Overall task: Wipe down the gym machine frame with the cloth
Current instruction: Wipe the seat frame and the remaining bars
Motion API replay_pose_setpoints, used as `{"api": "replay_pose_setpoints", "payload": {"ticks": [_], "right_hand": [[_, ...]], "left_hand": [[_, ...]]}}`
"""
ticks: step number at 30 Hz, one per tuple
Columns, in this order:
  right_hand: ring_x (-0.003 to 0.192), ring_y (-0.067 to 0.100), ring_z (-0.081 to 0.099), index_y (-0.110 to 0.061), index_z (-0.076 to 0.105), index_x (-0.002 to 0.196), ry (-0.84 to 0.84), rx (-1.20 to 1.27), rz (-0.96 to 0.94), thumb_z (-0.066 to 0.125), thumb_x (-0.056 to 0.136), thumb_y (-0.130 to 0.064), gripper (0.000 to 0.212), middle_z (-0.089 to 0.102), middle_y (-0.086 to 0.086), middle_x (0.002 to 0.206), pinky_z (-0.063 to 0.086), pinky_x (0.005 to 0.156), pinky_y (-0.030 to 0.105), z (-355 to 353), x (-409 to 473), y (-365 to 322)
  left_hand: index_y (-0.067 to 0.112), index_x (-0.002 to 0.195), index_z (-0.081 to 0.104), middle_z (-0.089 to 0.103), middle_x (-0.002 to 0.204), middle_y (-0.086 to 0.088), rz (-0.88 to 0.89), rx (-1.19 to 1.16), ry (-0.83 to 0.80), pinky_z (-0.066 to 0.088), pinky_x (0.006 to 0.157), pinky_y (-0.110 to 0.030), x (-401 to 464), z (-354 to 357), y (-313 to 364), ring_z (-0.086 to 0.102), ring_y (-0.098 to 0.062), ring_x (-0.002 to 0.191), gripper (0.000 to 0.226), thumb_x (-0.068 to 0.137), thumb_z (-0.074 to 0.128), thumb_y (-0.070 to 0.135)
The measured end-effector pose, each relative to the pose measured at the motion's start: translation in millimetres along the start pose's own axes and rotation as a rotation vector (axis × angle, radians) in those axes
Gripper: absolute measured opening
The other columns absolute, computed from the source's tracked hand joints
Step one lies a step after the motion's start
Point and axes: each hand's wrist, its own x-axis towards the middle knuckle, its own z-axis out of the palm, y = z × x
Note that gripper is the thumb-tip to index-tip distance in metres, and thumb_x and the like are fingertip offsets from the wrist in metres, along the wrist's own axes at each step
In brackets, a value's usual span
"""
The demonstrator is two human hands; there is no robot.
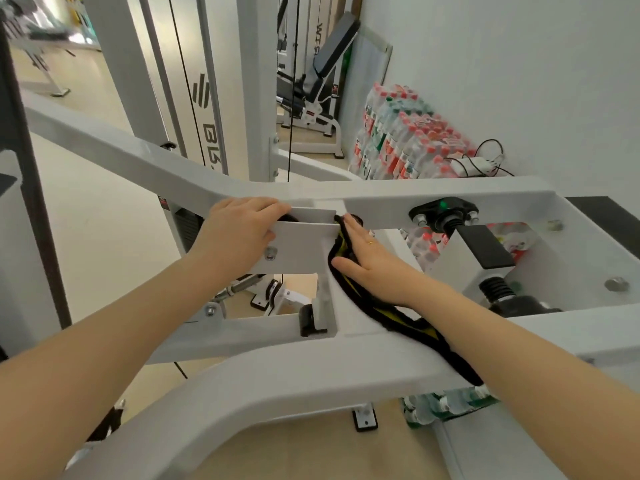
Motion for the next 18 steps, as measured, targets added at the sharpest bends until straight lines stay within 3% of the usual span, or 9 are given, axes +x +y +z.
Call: {"api": "replay_pose_setpoints", "payload": {"ticks": [5, 8, 9, 10, 11, 13, 16, 18], "right_hand": [[0.144, 0.012, 0.001, -0.012, -0.003, 0.149, 0.064, 0.084, 0.035, 0.034, 0.101, -0.025, 0.062, -0.008, 0.000, 0.157, 0.001, 0.111, 0.020, -4.6, 16.6, -9.9], [0.140, 0.017, 0.021, -0.006, 0.018, 0.147, 0.211, 0.023, 0.039, 0.032, 0.101, -0.016, 0.050, 0.017, 0.007, 0.155, 0.010, 0.104, 0.012, 3.4, 9.3, -9.0], [0.130, 0.023, 0.038, -0.004, 0.030, 0.142, 0.299, 0.015, 0.042, 0.034, 0.100, -0.012, 0.044, 0.036, 0.012, 0.146, 0.023, 0.100, 0.015, 4.7, 4.8, -8.6], [0.107, 0.027, 0.053, -0.003, 0.040, 0.134, 0.397, 0.010, 0.045, 0.035, 0.099, -0.009, 0.036, 0.054, 0.017, 0.125, 0.036, 0.086, 0.020, 3.7, -0.1, -9.3], [0.080, 0.024, 0.056, -0.002, 0.047, 0.125, 0.498, 0.007, 0.054, 0.035, 0.099, -0.009, 0.029, 0.062, 0.014, 0.097, 0.038, 0.064, 0.022, 0.1, -3.7, -10.2], [0.054, 0.011, 0.044, 0.000, 0.050, 0.114, 0.707, 0.081, 0.064, 0.035, 0.099, -0.011, 0.023, 0.050, -0.001, 0.065, 0.030, 0.045, 0.019, -12.5, -6.4, -12.9], [0.062, -0.008, 0.051, -0.001, 0.049, 0.117, 0.904, 0.239, -0.114, 0.036, 0.098, -0.010, 0.025, 0.046, -0.017, 0.071, 0.034, 0.054, 0.004, -27.9, -4.1, -34.0], [0.076, -0.018, 0.051, -0.003, 0.048, 0.120, 0.803, 0.203, -0.285, 0.039, 0.094, -0.012, 0.030, 0.051, -0.022, 0.085, 0.035, 0.065, -0.003, -24.5, 3.3, -52.5]], "left_hand": [[0.012, 0.121, 0.058, 0.060, 0.124, -0.007, 0.002, -0.016, 0.043, 0.035, 0.095, -0.046, 0.1, 2.5, -2.2, 0.055, -0.031, 0.113, 0.038, 0.084, 0.061, 0.006], [0.013, 0.121, 0.058, 0.061, 0.123, -0.006, -0.009, -0.029, 0.061, 0.036, 0.093, -0.044, -1.0, 3.8, -1.3, 0.055, -0.029, 0.113, 0.038, 0.083, 0.061, 0.006], [0.015, 0.122, 0.057, 0.060, 0.124, -0.003, -0.009, -0.031, 0.059, 0.036, 0.093, -0.042, -0.1, 4.5, -1.7, 0.055, -0.027, 0.113, 0.038, 0.084, 0.059, 0.007], [0.017, 0.123, 0.055, 0.059, 0.125, -0.001, -0.005, -0.037, 0.054, 0.035, 0.093, -0.041, 0.6, 5.4, -3.0, 0.054, -0.026, 0.113, 0.038, 0.086, 0.057, 0.009], [0.017, 0.125, 0.053, 0.057, 0.128, 0.000, -0.004, -0.062, 0.047, 0.035, 0.094, -0.040, 0.7, 6.3, -5.5, 0.053, -0.025, 0.114, 0.039, 0.087, 0.056, 0.010], [0.014, 0.128, 0.050, 0.050, 0.135, -0.004, -0.047, -0.195, 0.051, 0.035, 0.100, -0.040, -2.7, 4.2, -12.9, 0.049, -0.026, 0.118, 0.042, 0.088, 0.056, 0.010], [0.010, 0.130, 0.048, 0.049, 0.133, -0.008, -0.180, -0.349, 0.123, 0.035, 0.101, -0.037, -13.4, -0.8, -26.2, 0.047, -0.024, 0.119, 0.050, 0.085, 0.064, 0.020], [0.012, 0.130, 0.048, 0.056, 0.125, -0.005, -0.274, -0.448, 0.080, 0.039, 0.093, -0.031, -18.0, -3.6, -33.5, 0.051, -0.014, 0.106, 0.051, 0.084, 0.064, 0.027]]}}
